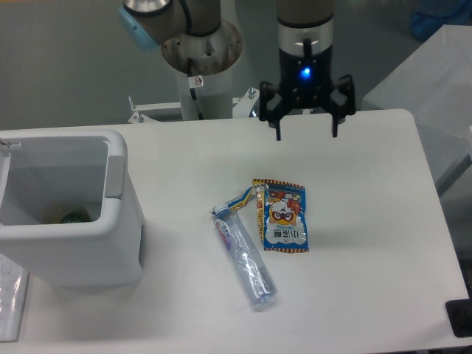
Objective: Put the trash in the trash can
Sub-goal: 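Move the open gripper down toward the clear plastic bottle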
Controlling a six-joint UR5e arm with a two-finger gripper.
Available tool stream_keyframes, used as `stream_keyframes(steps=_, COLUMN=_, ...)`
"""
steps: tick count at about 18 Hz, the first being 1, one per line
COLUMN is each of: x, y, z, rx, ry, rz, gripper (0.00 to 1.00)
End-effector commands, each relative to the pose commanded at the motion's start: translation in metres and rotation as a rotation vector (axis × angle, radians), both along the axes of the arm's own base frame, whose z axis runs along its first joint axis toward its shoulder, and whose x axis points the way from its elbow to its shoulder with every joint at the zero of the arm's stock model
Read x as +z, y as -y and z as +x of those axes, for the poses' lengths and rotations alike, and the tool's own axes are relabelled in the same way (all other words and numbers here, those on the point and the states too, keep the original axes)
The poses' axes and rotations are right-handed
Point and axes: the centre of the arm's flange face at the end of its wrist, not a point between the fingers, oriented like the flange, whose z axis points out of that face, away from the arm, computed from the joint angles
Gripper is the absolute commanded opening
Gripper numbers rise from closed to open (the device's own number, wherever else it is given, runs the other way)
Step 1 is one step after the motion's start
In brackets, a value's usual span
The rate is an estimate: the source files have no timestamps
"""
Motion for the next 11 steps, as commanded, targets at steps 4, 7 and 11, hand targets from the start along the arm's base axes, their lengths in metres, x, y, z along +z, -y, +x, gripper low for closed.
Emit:
stream_keyframes(steps=4, x=-0.005, y=0.003, z=-0.006, rx=0.012, ry=0.009, rz=-0.002, gripper=1.0)
stream_keyframes(steps=7, x=-0.025, y=-0.004, z=-0.014, rx=0.013, ry=0.045, rz=-0.018, gripper=1.0)
stream_keyframes(steps=11, x=-0.066, y=-0.019, z=-0.03, rx=0.004, ry=0.107, rz=-0.045, gripper=1.0)
